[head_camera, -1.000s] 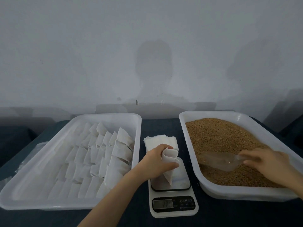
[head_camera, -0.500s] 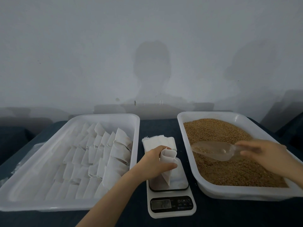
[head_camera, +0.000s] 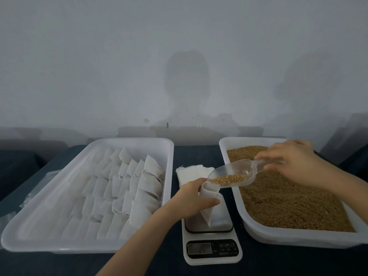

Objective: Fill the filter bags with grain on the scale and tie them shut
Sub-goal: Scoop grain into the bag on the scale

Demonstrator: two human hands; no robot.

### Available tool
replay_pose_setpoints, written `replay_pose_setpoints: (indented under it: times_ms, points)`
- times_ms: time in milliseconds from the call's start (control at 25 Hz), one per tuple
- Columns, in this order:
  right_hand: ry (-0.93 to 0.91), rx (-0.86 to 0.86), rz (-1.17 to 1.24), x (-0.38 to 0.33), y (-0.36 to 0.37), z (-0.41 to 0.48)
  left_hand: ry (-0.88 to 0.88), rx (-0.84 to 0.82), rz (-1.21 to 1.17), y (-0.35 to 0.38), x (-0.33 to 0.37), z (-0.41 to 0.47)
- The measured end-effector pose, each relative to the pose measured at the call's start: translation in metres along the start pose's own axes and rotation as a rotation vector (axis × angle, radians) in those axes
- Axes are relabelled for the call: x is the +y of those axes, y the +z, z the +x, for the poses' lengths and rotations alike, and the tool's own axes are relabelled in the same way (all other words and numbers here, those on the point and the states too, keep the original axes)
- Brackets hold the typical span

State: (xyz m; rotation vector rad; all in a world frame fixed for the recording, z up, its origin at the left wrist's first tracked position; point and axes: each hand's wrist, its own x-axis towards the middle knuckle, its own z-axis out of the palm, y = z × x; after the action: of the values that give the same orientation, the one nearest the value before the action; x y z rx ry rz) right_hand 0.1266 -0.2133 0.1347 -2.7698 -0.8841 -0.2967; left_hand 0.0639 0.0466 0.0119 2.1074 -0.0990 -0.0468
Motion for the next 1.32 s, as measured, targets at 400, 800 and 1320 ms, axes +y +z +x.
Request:
replay_pose_setpoints:
  times_ms: [400, 800, 1320]
  points:
    - [-0.091, 0.007, -0.206, -0.010, -0.005, 0.013, 0.030, 0.018, -0.026, 0.000, 0.001, 0.001]
    - [-0.372, 0.194, -0.419, -0.042, -0.013, 0.016, 0.015, 0.054, -0.016, -0.001, 0.000, 0.002]
    - [-0.468, 0.351, -0.516, -0.052, -0.015, 0.000, 0.008, 0.065, -0.018, -0.001, -0.003, 0.002]
